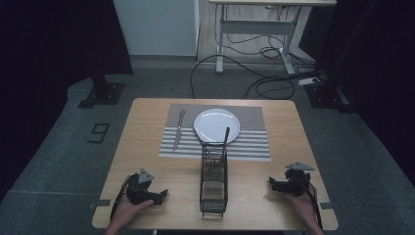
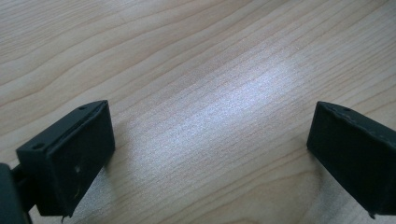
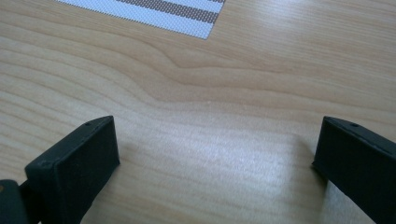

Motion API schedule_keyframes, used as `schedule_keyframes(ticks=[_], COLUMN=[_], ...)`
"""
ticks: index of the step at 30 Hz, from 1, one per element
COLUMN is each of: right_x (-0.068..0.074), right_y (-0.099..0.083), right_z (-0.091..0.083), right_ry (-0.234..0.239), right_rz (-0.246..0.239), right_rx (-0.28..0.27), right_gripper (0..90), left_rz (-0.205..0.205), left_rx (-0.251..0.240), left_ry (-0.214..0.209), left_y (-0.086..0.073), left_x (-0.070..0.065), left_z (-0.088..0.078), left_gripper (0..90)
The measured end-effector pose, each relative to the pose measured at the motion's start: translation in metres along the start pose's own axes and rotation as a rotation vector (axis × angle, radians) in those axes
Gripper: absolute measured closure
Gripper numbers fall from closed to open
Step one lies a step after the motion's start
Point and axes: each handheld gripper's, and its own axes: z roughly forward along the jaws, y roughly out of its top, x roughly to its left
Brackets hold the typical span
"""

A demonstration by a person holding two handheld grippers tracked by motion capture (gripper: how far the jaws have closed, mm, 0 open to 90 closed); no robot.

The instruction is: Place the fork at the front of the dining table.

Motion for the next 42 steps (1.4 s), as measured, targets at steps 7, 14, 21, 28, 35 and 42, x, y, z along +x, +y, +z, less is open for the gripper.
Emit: schedule_keyframes(ticks=[7, 14, 21, 28, 35, 42], right_x=[0.007, 0.011, 0.019, 0.032, 0.052, 0.068], right_y=[0.000, 0.013, 0.027, 0.044, 0.062, 0.079], right_z=[-0.004, -0.011, -0.023, -0.034, -0.038, -0.044], right_ry=[-0.045, -0.010, 0.029, 0.084, 0.131, 0.160], right_rz=[0.051, 0.071, 0.066, 0.046, 0.020, -0.015], right_rx=[0.007, -0.028, -0.078, -0.128, -0.174, -0.212], right_gripper=[5.5, 8.1, 11.3, 13.5, 17.3, 23.0], left_rz=[-0.005, -0.006, -0.010, -0.014, -0.014, -0.012], left_rx=[-0.001, -0.001, -0.001, -0.001, -0.001, -0.001], left_ry=[0.004, 0.004, 0.007, 0.011, 0.011, 0.010], left_y=[0.000, 0.000, -0.001, -0.001, -0.001, -0.001], left_x=[-0.001, -0.001, -0.001, -0.002, -0.002, -0.001], left_z=[0.000, 0.000, -0.001, -0.001, -0.001, -0.001], left_gripper=[0.7, 0.8, 0.8, 0.9, 0.9, 0.8])
